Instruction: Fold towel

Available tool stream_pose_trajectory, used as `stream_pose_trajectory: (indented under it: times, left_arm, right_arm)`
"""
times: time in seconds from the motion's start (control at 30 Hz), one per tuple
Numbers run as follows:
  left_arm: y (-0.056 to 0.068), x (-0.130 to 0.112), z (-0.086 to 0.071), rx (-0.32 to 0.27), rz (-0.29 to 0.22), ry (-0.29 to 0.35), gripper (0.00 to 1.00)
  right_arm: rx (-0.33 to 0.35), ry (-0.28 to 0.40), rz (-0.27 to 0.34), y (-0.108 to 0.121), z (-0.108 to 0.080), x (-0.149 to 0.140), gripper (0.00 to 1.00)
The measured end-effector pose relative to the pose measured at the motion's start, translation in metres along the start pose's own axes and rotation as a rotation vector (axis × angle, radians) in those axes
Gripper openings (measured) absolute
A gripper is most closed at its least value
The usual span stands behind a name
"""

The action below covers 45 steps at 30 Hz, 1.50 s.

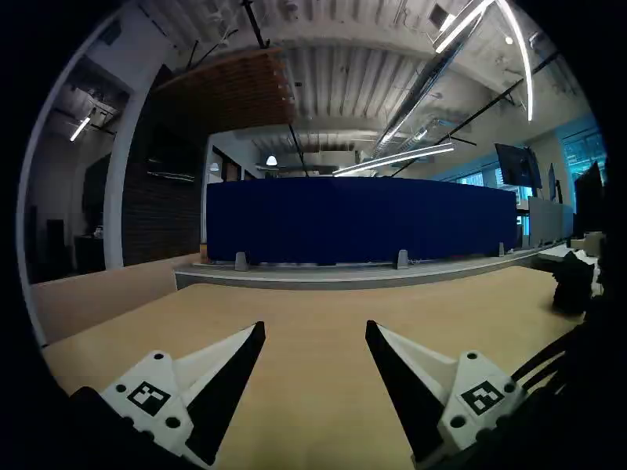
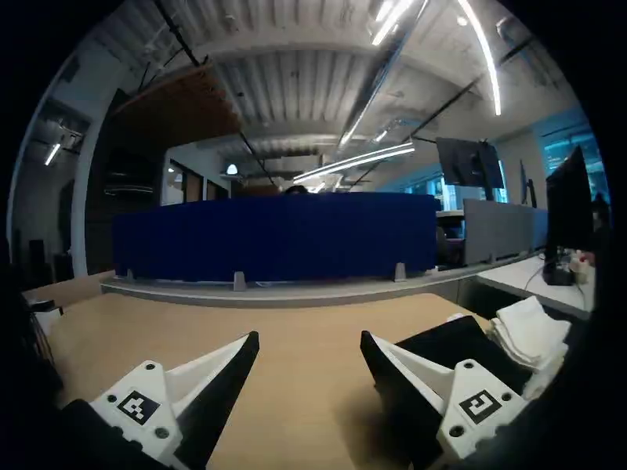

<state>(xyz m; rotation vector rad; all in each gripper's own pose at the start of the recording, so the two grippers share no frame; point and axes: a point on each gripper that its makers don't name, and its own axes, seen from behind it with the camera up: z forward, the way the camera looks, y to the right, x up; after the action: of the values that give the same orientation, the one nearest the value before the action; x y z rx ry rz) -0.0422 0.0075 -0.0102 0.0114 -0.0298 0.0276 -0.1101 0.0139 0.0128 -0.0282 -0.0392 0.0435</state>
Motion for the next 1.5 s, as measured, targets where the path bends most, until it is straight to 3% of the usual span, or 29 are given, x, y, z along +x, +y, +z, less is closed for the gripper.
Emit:
stream_pose_trajectory:
  times: [0.5,1.5]
  left_arm:
    - [-0.001,0.000,0.001,0.000,0.000,0.000,0.95]
    - [0.000,0.000,0.000,0.000,0.000,0.000,0.95]
  right_arm:
    - [0.025,0.013,0.020,0.002,0.002,-0.024,1.00]
    - [0.017,0.028,-0.039,-0.004,-0.003,-0.040,1.00]
